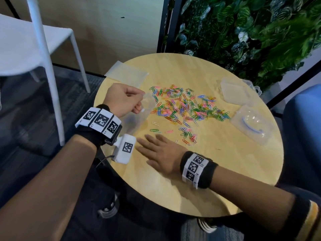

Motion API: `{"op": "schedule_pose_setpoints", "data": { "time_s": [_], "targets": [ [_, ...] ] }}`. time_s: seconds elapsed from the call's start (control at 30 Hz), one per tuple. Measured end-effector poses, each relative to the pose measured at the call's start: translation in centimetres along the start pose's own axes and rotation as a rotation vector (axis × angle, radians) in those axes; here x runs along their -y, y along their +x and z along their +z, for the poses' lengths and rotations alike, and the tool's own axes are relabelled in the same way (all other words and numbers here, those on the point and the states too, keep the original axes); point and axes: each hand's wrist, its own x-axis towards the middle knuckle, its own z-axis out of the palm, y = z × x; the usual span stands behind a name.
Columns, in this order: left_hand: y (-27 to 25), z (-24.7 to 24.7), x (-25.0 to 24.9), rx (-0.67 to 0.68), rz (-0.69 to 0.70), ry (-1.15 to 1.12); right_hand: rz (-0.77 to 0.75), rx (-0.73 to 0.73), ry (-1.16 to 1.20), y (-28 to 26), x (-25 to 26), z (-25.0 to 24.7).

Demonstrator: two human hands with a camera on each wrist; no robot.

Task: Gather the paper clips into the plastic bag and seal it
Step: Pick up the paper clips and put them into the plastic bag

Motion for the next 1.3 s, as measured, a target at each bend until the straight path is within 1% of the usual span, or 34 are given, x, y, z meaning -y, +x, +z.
{"op": "schedule_pose_setpoints", "data": {
  "time_s": [0.1,0.13,0.23,0.3,0.33,0.4,0.43,0.5,0.53,0.6,0.67,0.8,0.83,0.87,0.9,0.93,0.97,1.03,1.1,1.17,1.23,1.3],
  "targets": [
    [0.0,0.1,0.0,0.005,-0.004,0.007,0.138,-0.049,-0.071,0.9,-3.1,-0.7],
    [0.0,0.1,-0.1,0.008,-0.004,0.009,0.178,-0.043,-0.087,1.3,-4.3,-0.8],
    [-0.2,-0.3,-0.2,0.009,-0.001,0.003,0.313,0.057,-0.131,1.5,-7.5,-1.0],
    [-0.3,-0.5,-0.3,0.006,0.000,-0.005,0.412,0.124,-0.093,0.9,-8.8,-1.4],
    [-0.3,-0.6,-0.3,0.008,-0.001,-0.003,0.443,0.147,-0.059,0.5,-9.1,-1.5],
    [-0.2,-0.5,-0.4,0.020,-0.005,0.004,0.458,0.162,-0.020,-0.4,-9.7,-1.8],
    [-0.2,-0.3,-0.4,0.031,-0.009,0.004,0.449,0.136,-0.022,-0.8,-9.8,-1.9],
    [-0.3,0.0,-0.5,0.051,-0.014,0.006,0.431,0.011,-0.026,-1.1,-10.2,-2.1],
    [-0.4,0.1,-0.6,0.059,-0.014,0.010,0.434,-0.028,-0.027,-1.0,-10.5,-2.2],
    [-0.5,0.3,-0.6,0.068,-0.012,0.015,0.493,-0.067,0.007,-0.8,-10.9,-2.4],
    [-0.7,0.4,-0.7,0.071,-0.015,0.012,0.598,-0.129,0.161,-1.0,-11.2,-3.2],
    [-0.9,0.8,-0.8,0.080,-0.018,0.007,0.828,-0.401,0.541,-2.3,-12.2,-5.1],
    [-0.9,0.9,-0.7,0.086,-0.019,0.012,0.896,-0.471,0.698,-2.5,-12.4,-5.4],
    [-0.9,1.1,-0.7,0.094,-0.021,0.019,0.948,-0.547,0.924,-2.8,-12.5,-5.8],
    [-0.9,1.2,-0.7,0.101,-0.024,0.024,0.961,-0.639,1.201,-2.9,-12.3,-6.4],
    [-0.9,1.3,-0.7,0.107,-0.028,0.027,0.931,-0.730,1.481,-3.0,-12.1,-7.2],
    [-0.8,1.5,-0.7,0.112,-0.030,0.031,0.873,-0.796,1.707,-3.0,-11.8,-8.0],
    [-0.8,1.6,-0.7,0.122,-0.028,0.038,0.742,-0.835,1.977,-2.4,-10.9,-9.5],
    [-0.9,1.8,-0.7,0.126,-0.025,0.038,0.639,-0.858,2.126,-1.4,-9.7,-10.8],
    [-1.0,1.9,-0.7,0.124,-0.022,0.034,0.568,-0.827,2.171,-0.3,-8.4,-11.4],
    [-1.1,1.9,-0.8,0.120,-0.015,0.025,0.559,-0.755,2.109,0.8,-6.9,-11.5],
    [-1.2,1.7,-0.8,0.117,-0.007,0.013,0.614,-0.687,1.945,1.7,-5.9,-11.0]
  ]
}}
